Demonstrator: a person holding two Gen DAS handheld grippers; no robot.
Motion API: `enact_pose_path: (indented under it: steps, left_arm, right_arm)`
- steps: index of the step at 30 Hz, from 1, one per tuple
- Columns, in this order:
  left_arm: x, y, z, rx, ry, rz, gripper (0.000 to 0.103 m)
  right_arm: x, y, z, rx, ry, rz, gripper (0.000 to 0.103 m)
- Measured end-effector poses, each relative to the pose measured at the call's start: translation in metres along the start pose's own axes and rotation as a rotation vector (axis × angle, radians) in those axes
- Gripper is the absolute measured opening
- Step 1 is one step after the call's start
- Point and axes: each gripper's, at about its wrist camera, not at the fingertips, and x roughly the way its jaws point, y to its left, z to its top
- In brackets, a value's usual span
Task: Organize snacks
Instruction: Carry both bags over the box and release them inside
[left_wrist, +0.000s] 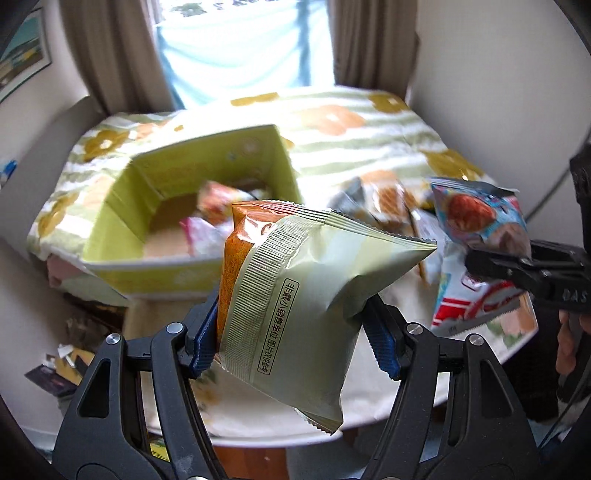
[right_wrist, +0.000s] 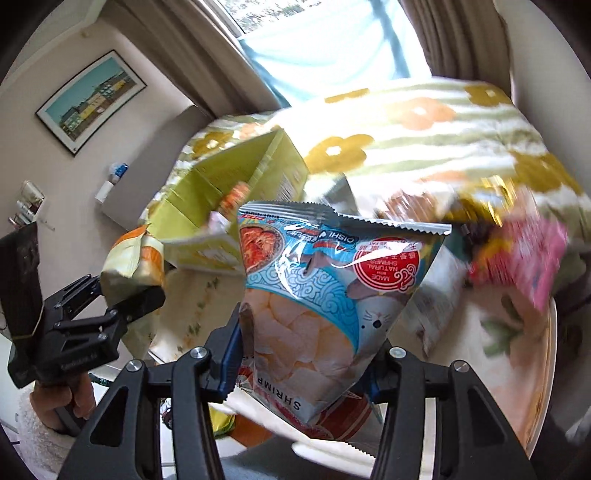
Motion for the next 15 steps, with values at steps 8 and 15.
enact_pose_path:
  steps: [8, 15]
  left_arm:
    - [0.013, 0.098, 0.057, -0.049, -0.017, 0.037, 0.065]
    - [0.058, 0.171, 0.095, -0.02, 0.032, 0.018, 0.065]
  right_arm:
    - [0.046, 0.075, 0.065, -0.066, -0.051, 0.025, 0.048]
    - [0.089, 0.127, 0.094, -0.056, -0.053, -0.007, 0.048]
